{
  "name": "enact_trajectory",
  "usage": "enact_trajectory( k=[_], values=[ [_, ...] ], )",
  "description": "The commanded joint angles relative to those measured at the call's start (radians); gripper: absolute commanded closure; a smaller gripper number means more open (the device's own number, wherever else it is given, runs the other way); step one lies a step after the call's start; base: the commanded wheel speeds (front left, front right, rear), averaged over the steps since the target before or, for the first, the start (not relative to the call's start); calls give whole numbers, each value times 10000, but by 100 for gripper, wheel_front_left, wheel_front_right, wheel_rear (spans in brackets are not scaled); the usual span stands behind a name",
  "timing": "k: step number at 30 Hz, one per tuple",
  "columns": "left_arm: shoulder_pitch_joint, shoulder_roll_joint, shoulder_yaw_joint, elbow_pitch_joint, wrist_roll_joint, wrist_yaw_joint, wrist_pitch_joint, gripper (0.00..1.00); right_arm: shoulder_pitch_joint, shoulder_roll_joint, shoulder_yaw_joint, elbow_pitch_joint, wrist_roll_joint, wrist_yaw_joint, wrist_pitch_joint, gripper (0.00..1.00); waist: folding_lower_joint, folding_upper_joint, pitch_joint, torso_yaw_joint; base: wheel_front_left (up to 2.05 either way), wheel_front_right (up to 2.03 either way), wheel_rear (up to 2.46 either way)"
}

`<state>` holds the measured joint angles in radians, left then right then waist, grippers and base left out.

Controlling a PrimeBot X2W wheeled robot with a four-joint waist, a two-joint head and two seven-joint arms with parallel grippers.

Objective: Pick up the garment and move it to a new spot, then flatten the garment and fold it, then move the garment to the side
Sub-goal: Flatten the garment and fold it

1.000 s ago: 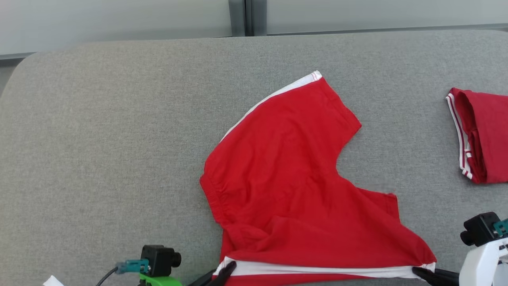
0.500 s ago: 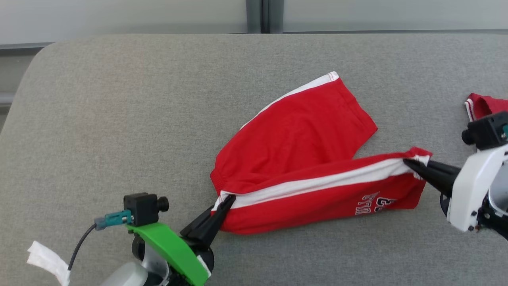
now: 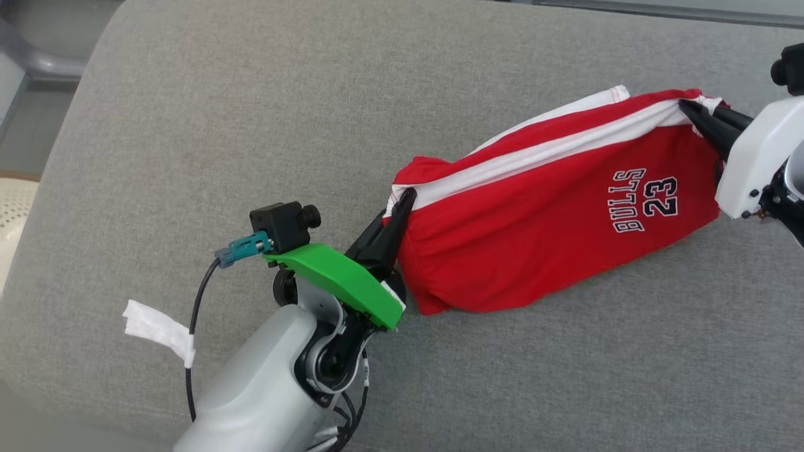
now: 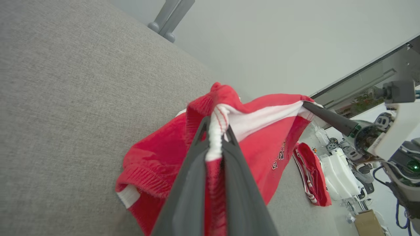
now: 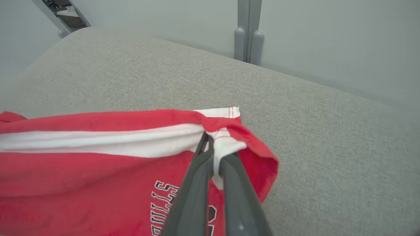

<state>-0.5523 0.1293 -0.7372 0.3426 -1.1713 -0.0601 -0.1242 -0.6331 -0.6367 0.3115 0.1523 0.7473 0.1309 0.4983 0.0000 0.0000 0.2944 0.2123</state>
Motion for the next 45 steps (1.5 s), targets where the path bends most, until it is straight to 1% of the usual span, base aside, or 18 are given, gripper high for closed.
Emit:
enact_trajectory(
  k=[1, 5, 8, 9, 10, 11, 15, 20, 22, 26, 29, 31, 33, 37, 41, 45],
  values=[
    [-284, -119, 63, 276, 109, 86, -157, 100, -370, 5, 93, 223, -142, -8, -157, 100, 0, 0, 857, 781, 0, 0, 0],
    [-710, -505, -59, 1026, 90, -75, -401, 100, -1066, 65, 423, 975, -423, -9, -540, 100, 0, 0, 1258, 1086, 0, 0, 0],
    [-957, -657, -147, 1379, -29, -198, -569, 100, -1391, 64, 606, 1444, -559, -9, -803, 100, 0, 0, 1409, 1218, 0, 0, 0],
    [-1030, -679, -177, 1492, -62, -226, -644, 100, -1473, 109, 677, 1605, -604, -9, -886, 92, 0, 0, 1435, 1247, 0, 0, 0],
    [-1098, -693, -204, 1575, -91, -269, -690, 100, -1546, 154, 720, 1736, -601, -9, -952, 30, 0, 0, 1448, 1261, 0, 0, 0],
    [-1171, -716, -234, 1657, -151, -295, -767, 0, -1620, 198, 762, 1878, -599, -9, -1009, 0, 0, 0, 1460, 1271, 0, 0, 0],
    [-1346, -769, -392, 1869, -307, -416, -961, 0, -1738, 325, 955, 2188, -406, -9, -1115, 0, 0, 0, 1370, 1223, 0, 0, 0],
    [-1350, -779, -517, 1994, -244, -510, -1163, 0, -1675, 219, 1158, 2273, -61, -9, -988, 0, 0, 0, 996, 1036, 0, 0, 0],
    [-1231, -762, -514, 1971, -84, -555, -1246, 0, -1473, 103, 1204, 2232, 137, -8, -889, 0, 0, 0, 785, 936, 0, 0, 0],
    [-806, -391, -230, 1792, 608, -549, -1385, 0, -1150, -142, 1212, 2103, 484, -8, -597, 0, 0, 0, 372, 783, 0, 0, 0],
    [-336, -212, 867, 1117, 1861, -521, -1401, 0, -822, -320, 1076, 2073, 644, -8, -534, 0, 0, 0, 140, 727, 0, 0, 0],
    [164, -135, 1416, 758, 2996, -351, -1396, 0, -620, -337, 974, 2109, 715, -8, -510, 0, 0, 0, 23, 708, 0, 0, 0],
    [731, -214, 2111, 306, 4226, -142, -1400, 0, -406, -291, 758, 2198, 733, -8, -449, 0, 0, 0, -79, 710, 0, 0, 0],
    [1702, -413, 3142, -548, 6413, 106, -1402, 0, -138, -103, 406, 2432, 638, -8, -278, 0, 0, 0, -130, 809, 0, 0, 0],
    [2511, -656, 4173, -1486, 8011, -11, -1403, 0, -44, 156, -18, 2827, 370, -8, -153, 0, 0, 0, -70, 1010, 0, 0, 0],
    [3138, -765, 4931, -2181, 8765, -202, -1404, 0, -73, 463, -501, 3372, -40, -8, -71, 0, 0, 0, 23, 1231, 0, 0, 0]
  ],
)
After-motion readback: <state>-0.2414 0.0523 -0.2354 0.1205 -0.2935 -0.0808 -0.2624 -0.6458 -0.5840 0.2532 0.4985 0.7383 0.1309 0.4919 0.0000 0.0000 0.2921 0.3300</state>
